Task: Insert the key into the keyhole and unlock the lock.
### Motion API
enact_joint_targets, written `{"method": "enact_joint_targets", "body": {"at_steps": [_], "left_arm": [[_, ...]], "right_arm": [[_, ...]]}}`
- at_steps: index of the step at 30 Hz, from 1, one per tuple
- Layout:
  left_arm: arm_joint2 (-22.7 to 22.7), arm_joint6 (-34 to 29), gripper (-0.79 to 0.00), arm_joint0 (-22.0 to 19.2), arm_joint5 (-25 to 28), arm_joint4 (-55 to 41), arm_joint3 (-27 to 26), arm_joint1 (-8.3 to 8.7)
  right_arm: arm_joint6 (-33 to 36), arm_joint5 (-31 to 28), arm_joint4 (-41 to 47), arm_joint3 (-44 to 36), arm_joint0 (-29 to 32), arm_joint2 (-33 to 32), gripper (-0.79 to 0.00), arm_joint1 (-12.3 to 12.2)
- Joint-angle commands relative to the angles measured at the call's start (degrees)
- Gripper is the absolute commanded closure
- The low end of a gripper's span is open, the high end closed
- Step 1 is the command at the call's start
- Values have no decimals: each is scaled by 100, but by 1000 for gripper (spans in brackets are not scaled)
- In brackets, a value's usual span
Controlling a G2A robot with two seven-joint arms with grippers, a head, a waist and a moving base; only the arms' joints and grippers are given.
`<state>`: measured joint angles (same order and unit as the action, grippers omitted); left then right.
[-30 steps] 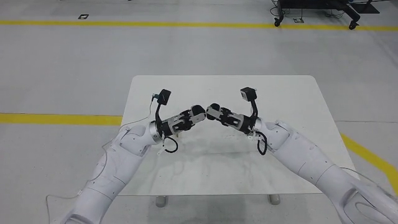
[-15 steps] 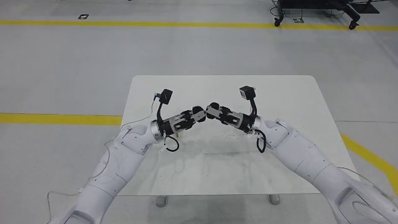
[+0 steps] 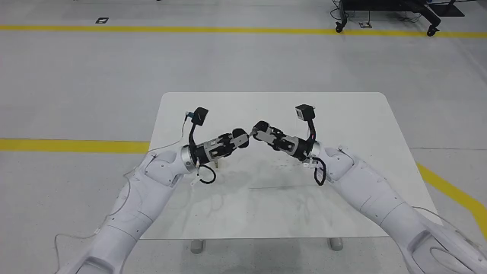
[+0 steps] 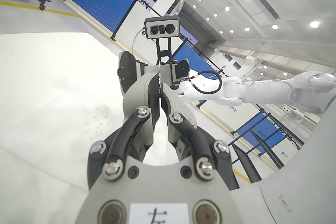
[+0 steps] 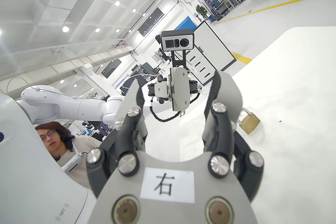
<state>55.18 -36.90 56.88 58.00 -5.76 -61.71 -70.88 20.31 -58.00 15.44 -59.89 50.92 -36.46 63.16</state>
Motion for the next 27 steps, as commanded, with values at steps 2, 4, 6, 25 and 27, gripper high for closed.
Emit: {"method": "enact_joint_targets", "body": {"at_steps": [2, 4, 6, 25, 27], "left_arm": [[69, -161, 0, 89, 0, 96, -177, 56], [158, -336, 0, 192, -2, 179, -293, 123], [253, -450, 0, 325, -143, -19, -392, 187], [301, -511, 0, 405, -704, 491, -613, 258], [321, -654, 0, 388, -788, 514, -646, 285]], "right_arm": [[-1, 0, -1, 0, 0, 0, -785, 0], [-1, 0, -1, 0, 0, 0, -785, 0], [-1, 0, -1, 0, 0, 0, -785, 0], [286, 636, -954, -42, 48, -325, -785, -157], [622, 655, -1030, 10, 72, -512, -785, -269]]}}
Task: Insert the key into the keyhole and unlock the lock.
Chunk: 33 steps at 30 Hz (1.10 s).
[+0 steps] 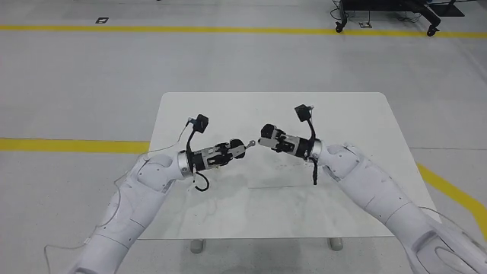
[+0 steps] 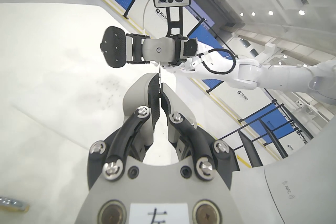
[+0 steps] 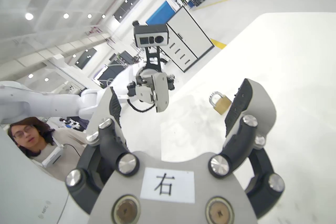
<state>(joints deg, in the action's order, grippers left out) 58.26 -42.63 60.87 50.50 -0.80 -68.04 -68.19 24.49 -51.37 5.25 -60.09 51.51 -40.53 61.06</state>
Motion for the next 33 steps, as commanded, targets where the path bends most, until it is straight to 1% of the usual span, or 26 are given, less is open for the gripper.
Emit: {"method": "enact_joint_targets", "body": {"at_steps": [1, 6, 7, 8, 9, 10, 11, 13, 16, 19, 22, 25, 33], "left_arm": [[15, -150, 0, -11, -70, 90, -32, 30], [-141, -443, 0, -23, -245, 736, -249, 61], [-205, -514, 0, -36, -280, 855, -291, 59], [-257, -551, 0, -52, -299, 934, -321, 56], [-316, -602, 0, -65, -287, 960, -345, 51], [-363, -650, 0, -86, -251, 998, -362, 50], [-393, -662, 0, -100, -235, 1012, -359, 48], [-453, -689, 0, -128, -217, 1012, -333, 46], [-508, -672, 0, -163, -203, 992, -291, 45], [-539, -697, 0, -199, -148, 881, -240, 52], [-584, -750, 0, -233, -141, 820, -209, 59], [-643, -816, 0, -276, -116, 703, -175, 61], [-734, -796, 0, -362, -201, 695, -98, 69]], "right_arm": [[311, -23, -35, 40, 44, -212, -785, -113], [1033, 11, -202, -241, 261, -540, -785, -340], [1181, 28, -171, -309, 303, -581, -702, -373], [1328, 60, -145, -374, 330, -619, -680, -403], [1470, 92, -135, -440, 349, -649, -603, -429], [1616, 121, -126, -505, 369, -662, -545, -449], [1733, 152, -114, -556, 379, -680, -526, -467], [1946, 180, -93, -649, 393, -693, -382, -490], [2194, 202, -46, -717, 386, -694, -332, -507], [2306, 281, -107, -746, 361, -674, -252, -503], [2412, 267, -57, -744, 340, -641, -194, -491], [2534, 275, -9, -705, 301, -587, -163, -470], [2993, 151, 455, -591, 192, -357, -163, -391]]}}
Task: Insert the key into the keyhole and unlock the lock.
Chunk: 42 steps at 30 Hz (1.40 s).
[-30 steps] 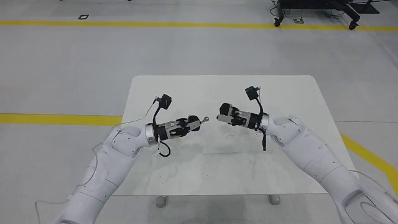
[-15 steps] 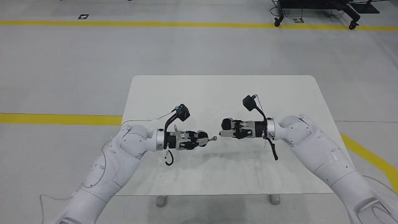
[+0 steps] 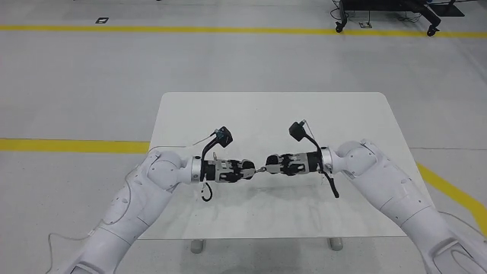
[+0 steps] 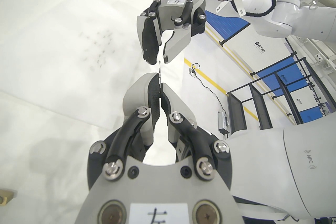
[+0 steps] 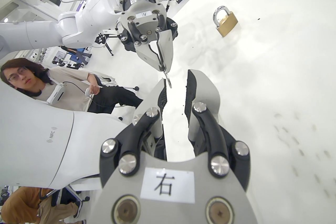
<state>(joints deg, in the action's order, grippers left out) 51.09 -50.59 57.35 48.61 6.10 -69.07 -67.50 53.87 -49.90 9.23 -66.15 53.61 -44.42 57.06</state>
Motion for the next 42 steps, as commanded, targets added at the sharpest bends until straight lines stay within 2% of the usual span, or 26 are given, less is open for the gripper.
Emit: {"method": "enact_joint_targets", "body": {"at_steps": [1, 5, 7, 9, 12, 23, 24, 25, 26, 32, 38, 42], "left_arm": [[-38, -3, 0, -20, -23, 13, 6, -1], [-94, 25, 0, -59, -59, 44, 26, -3], [-116, 37, 0, -69, -54, 41, 34, -2], [-135, 38, 0, -82, -50, 30, 45, 1], [-158, 54, 0, -94, -39, 33, 54, 6], [-213, 195, 0, -100, -56, 55, 57, 25], [-219, 202, -92, -101, -59, 57, 56, 26], [-212, 229, -314, -107, -79, 78, 62, 29], [-195, 275, -785, -120, -127, 169, 59, 35], [116, 770, -785, 91, 62, 292, -167, 126], [676, 1008, -785, 400, 83, 189, -480, 304], [676, 1008, -785, 400, 83, 189, -480, 304]], "right_arm": [[70, 19, 75, 19, -37, 66, -166, 18], [69, 18, 123, 67, -96, 180, -145, 48], [58, 7, 133, 86, -124, 234, -114, 58], [54, 3, 132, 113, -151, 286, -43, 68], [32, -19, 149, 147, -186, 346, 0, 80], [-65, -116, 156, 237, -239, 503, 0, 83], [-83, -134, 160, 232, -241, 515, 0, 80], [-106, -157, 173, 240, -239, 521, 0, 76], [-136, -187, 190, 255, -239, 518, 0, 70], [-450, -502, 265, 313, -194, 384, 0, -21], [-761, -810, 425, 320, 45, -54, 0, -268], [-849, -810, 572, 179, 267, -408, 0, -387]]}}
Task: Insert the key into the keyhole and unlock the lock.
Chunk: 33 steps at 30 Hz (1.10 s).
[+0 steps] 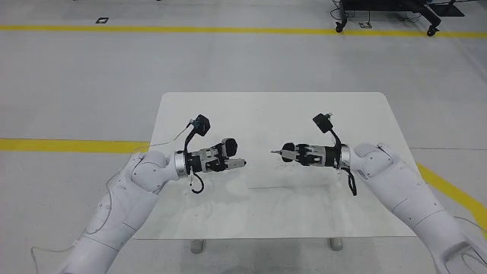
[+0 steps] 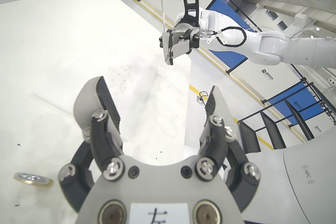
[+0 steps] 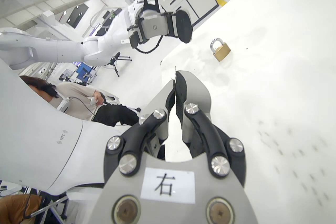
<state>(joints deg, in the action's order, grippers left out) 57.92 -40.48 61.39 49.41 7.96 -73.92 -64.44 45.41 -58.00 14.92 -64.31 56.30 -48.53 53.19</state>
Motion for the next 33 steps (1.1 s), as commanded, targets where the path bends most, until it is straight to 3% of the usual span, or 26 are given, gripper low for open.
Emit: {"method": "enact_joint_targets", "body": {"at_steps": [1, 8, 11, 13, 17, 19, 21, 26, 30, 33], "left_arm": [[-7, -3, -785, -4, 3, 3, 5, -2], [-7, -3, -785, -4, 3, 3, 5, -2], [66, 219, -785, 223, -201, 708, -545, 36], [445, 608, -785, 610, -513, 1543, -1089, 130], [1264, 1363, -785, 1853, -1740, 3473, -2428, 317], [1523, 1448, -785, 2342, -2204, 3971, -2807, 372], [1653, 1320, -785, 2537, -2279, 4085, -2854, 406], [1364, 725, -785, 1987, -2502, 4241, -2128, 368], [863, 846, -785, 1450, -2977, 4537, -1604, 242], [620, 846, -699, 1184, -3057, 4569, -1343, 175]], "right_arm": [[-3, 0, 3, -5, -2, 3, 0, -1], [-3, 0, 3, -5, -2, 3, 0, -1], [-3, 0, 3, -5, -2, 3, 0, -1], [-3, 0, 3, -5, -2, 3, 0, -1], [-3, 0, 3, -5, -2, 3, 0, -1], [-3, 0, 3, -5, -2, 3, 0, -1], [-3, 0, 3, -5, -2, 3, 0, -1], [-3, 0, 3, -5, -2, 3, 0, -1], [-3, 0, 3, -5, -2, 3, 0, -1], [-3, 0, 3, -5, -2, 3, 0, -1]]}}
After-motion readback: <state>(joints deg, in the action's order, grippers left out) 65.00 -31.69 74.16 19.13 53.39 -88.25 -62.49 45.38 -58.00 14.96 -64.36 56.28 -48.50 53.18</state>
